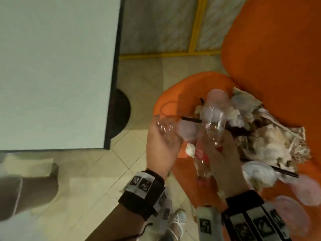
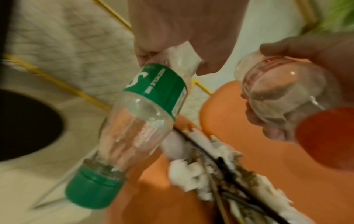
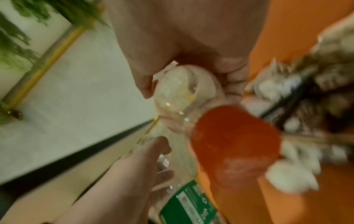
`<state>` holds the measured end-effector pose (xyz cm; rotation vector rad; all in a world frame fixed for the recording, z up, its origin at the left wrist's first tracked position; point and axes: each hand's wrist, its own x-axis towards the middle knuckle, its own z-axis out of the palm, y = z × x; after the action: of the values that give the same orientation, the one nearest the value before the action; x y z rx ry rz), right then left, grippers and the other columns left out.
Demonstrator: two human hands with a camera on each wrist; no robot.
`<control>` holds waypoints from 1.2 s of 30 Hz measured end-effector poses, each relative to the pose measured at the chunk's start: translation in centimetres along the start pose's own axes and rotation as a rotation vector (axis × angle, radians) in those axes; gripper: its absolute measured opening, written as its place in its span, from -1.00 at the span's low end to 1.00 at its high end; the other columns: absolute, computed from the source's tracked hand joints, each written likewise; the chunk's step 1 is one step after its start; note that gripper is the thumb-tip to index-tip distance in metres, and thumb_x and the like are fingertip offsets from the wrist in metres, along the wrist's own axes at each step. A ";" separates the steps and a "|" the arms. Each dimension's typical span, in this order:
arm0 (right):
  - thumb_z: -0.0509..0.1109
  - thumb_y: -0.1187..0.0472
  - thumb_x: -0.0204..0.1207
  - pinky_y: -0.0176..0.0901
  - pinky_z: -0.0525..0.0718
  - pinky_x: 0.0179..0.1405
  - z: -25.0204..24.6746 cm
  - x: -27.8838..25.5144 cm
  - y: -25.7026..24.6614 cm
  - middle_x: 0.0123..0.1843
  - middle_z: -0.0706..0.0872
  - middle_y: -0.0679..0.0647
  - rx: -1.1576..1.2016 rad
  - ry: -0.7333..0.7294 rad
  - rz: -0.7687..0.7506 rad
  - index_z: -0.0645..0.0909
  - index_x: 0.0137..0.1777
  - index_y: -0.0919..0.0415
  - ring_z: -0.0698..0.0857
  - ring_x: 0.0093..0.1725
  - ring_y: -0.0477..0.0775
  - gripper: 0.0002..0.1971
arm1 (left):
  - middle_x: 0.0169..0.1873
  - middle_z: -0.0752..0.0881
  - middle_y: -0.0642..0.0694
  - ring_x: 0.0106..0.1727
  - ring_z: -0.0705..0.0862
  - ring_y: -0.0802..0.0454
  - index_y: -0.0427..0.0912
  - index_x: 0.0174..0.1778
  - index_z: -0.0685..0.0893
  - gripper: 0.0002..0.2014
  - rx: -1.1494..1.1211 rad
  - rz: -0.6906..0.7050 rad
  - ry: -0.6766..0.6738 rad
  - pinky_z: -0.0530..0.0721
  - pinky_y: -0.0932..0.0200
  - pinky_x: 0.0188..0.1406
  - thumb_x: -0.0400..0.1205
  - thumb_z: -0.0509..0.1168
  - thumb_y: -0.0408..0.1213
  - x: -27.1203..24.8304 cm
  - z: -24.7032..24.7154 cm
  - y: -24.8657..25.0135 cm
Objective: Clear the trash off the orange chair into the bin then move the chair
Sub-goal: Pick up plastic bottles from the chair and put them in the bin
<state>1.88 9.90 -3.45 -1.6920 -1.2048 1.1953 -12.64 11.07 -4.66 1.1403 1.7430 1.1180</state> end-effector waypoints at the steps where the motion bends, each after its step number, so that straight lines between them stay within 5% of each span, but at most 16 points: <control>1: 0.46 -0.29 0.36 0.09 0.69 -0.17 2.2 -1.2 0.3 -0.10 0.72 -0.05 -0.020 -0.077 0.042 0.52 0.15 -0.08 0.72 -0.16 0.04 -0.54 | 0.05 0.60 0.24 0.09 0.62 0.28 0.41 0.16 0.33 -0.45 -0.008 -0.074 0.021 0.68 0.19 0.05 0.44 0.43 -0.20 -0.9 -2.3 -2.0; 3: 0.48 -0.22 0.37 -0.24 0.66 -0.38 6.8 -3.8 0.9 -0.26 0.72 -0.08 -0.172 -0.252 0.032 0.55 0.02 -0.06 0.71 -0.35 -0.14 -0.65 | 0.04 0.60 0.22 0.09 0.61 0.29 0.30 0.21 0.36 -0.46 -0.004 -0.204 0.116 0.69 0.16 0.09 0.44 0.43 -0.23 -2.9 -7.4 -5.8; 6: 0.49 -0.04 0.30 0.01 0.79 -0.24 15.0 -7.6 1.9 -0.23 0.68 -0.09 -0.341 -0.468 0.084 0.43 0.02 -0.19 0.73 -0.28 -0.01 -0.65 | 0.10 0.61 0.04 0.01 0.66 0.37 0.05 0.40 0.35 -0.36 0.024 -0.363 0.305 0.75 0.16 -0.02 0.45 0.46 -0.34 -5.6 -16.4 -12.8; 10: 0.47 0.02 0.25 -0.13 0.73 -0.04 27.3 -11.4 2.5 -0.03 0.71 -0.13 -0.427 -0.610 -0.056 0.45 0.20 -0.09 0.72 -0.04 -0.06 -0.51 | 0.11 0.64 -0.19 0.14 0.64 -0.22 0.05 0.30 0.42 -0.34 0.132 -0.528 0.590 0.63 -0.23 0.22 0.33 0.58 -0.24 -8.9 -29.2 -20.5; 15: 0.46 -0.26 0.07 0.11 0.77 -0.03 46.4 -16.3 1.8 -0.01 0.70 -0.04 -0.463 -0.745 0.030 0.50 0.12 -0.11 0.75 -0.06 0.05 -0.41 | 0.08 0.65 -0.16 0.13 0.64 -0.19 -0.18 0.22 0.49 -0.43 0.081 -0.564 0.850 0.58 0.04 0.13 0.35 0.58 -0.29 -10.5 -45.0 -26.8; 19: 0.58 -0.16 0.15 0.02 0.67 0.21 58.0 -20.6 -1.3 0.23 0.60 -0.07 -0.434 -0.716 -0.016 0.47 0.31 -0.05 0.66 0.18 0.00 -0.30 | 0.03 0.61 -0.08 0.12 0.64 -0.14 -0.17 0.17 0.48 -0.47 0.059 -0.569 0.918 0.50 0.16 0.09 0.37 0.57 -0.26 -9.3 -53.9 -30.9; 24: 0.61 -0.11 0.22 -0.09 0.64 0.19 70.2 -23.9 -3.6 0.39 0.53 0.01 -0.465 -0.751 -0.092 0.37 0.46 0.07 0.61 0.30 0.06 -0.18 | 0.24 0.60 -0.16 0.26 0.59 -0.10 -0.24 0.35 0.44 -0.32 0.082 -0.613 0.920 0.54 0.11 0.26 0.38 0.56 -0.13 -7.1 -61.9 -35.2; 29: 0.57 -0.21 0.23 0.08 0.51 0.38 75.1 -23.8 -2.6 0.58 0.31 0.12 -0.594 -0.812 -0.069 0.14 0.61 0.04 0.43 0.50 0.17 0.02 | 0.55 0.27 -0.30 0.53 0.36 -0.22 -0.25 0.61 0.13 -0.10 0.113 -0.769 0.700 0.35 -0.05 0.52 0.49 0.39 0.11 -5.1 -64.5 -38.7; 34: 0.45 -0.22 0.37 0.06 0.48 0.38 70.1 -22.0 -0.7 0.57 0.33 0.15 -0.684 -0.778 -0.025 0.13 0.62 0.04 0.41 0.51 0.18 -0.10 | 0.40 0.40 -0.48 0.43 0.41 -0.39 -0.36 0.47 0.41 -0.14 0.246 -0.784 0.577 0.43 -0.17 0.47 0.43 0.27 0.26 -5.9 -61.8 -39.8; 36: 0.44 -0.20 0.41 0.02 0.46 0.40 66.4 -20.8 0.4 0.58 0.33 0.14 -0.653 -0.746 0.022 0.16 0.62 0.04 0.41 0.52 0.15 -0.15 | 0.33 0.44 -0.57 0.39 0.43 -0.45 -0.48 0.37 0.49 -0.21 0.300 -0.728 0.562 0.43 -0.16 0.45 0.42 0.32 0.12 -5.6 -59.3 -39.0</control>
<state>-63.94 -7.14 -18.32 -1.7335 -2.2221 1.6360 -75.53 -18.00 -20.87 0.2535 2.5336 0.7576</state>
